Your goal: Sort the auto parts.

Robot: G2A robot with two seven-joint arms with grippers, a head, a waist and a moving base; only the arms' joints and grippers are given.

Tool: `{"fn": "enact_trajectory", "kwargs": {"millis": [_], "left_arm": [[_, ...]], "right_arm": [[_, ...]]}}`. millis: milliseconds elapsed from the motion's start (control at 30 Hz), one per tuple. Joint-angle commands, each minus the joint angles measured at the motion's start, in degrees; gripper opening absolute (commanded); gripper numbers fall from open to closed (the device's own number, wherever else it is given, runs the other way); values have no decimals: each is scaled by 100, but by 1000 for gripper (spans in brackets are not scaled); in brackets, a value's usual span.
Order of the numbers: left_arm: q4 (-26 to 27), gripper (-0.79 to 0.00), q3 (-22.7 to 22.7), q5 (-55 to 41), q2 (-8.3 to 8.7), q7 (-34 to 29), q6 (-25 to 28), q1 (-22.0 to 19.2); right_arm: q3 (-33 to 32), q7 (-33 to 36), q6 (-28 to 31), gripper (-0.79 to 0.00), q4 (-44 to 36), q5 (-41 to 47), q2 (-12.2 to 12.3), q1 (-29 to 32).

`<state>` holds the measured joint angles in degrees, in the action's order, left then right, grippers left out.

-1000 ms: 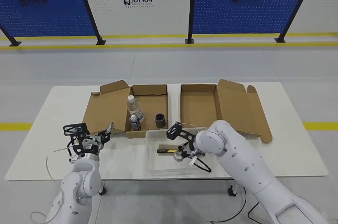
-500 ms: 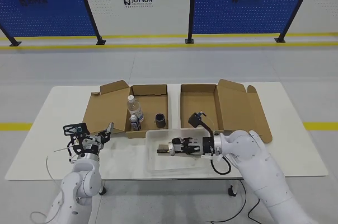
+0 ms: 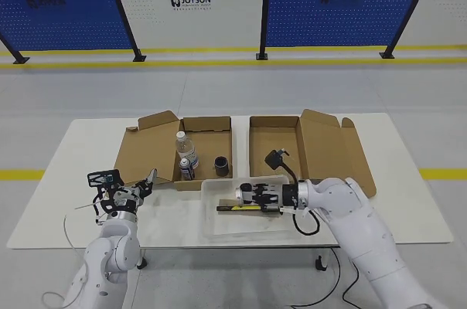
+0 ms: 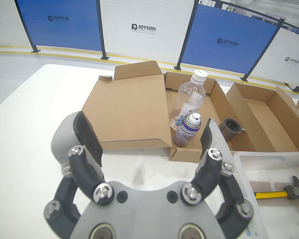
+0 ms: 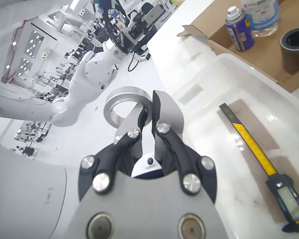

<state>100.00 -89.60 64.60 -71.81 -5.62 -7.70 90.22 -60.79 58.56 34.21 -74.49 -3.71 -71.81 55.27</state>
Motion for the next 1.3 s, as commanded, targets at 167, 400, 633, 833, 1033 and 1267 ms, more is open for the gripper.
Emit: {"fn": "enact_trajectory", "kwargs": {"millis": [167,400,633,833,1033,1267], "left_arm": [[0,0,0,-1,0,0,0,0],[0,0,0,-1,0,0,0,0],[0,0,0,-1,0,0,0,0],[0,0,0,-1,0,0,0,0],[0,0,0,-1,0,0,0,0],[0,0,0,-1,0,0,0,0]], "right_arm": [[-137,-414,-822,-785,-393,-1294,88,-115],[-24,-478,-2083,-785,-923,-3287,152,-368],[394,-135,-3034,-785,-940,-5252,138,-871],[621,74,-3335,-785,-324,-5875,59,-1355],[749,51,-3552,-785,457,-6175,-23,-1647],[913,-15,-3544,-785,1341,-6079,-146,-1801]]}}
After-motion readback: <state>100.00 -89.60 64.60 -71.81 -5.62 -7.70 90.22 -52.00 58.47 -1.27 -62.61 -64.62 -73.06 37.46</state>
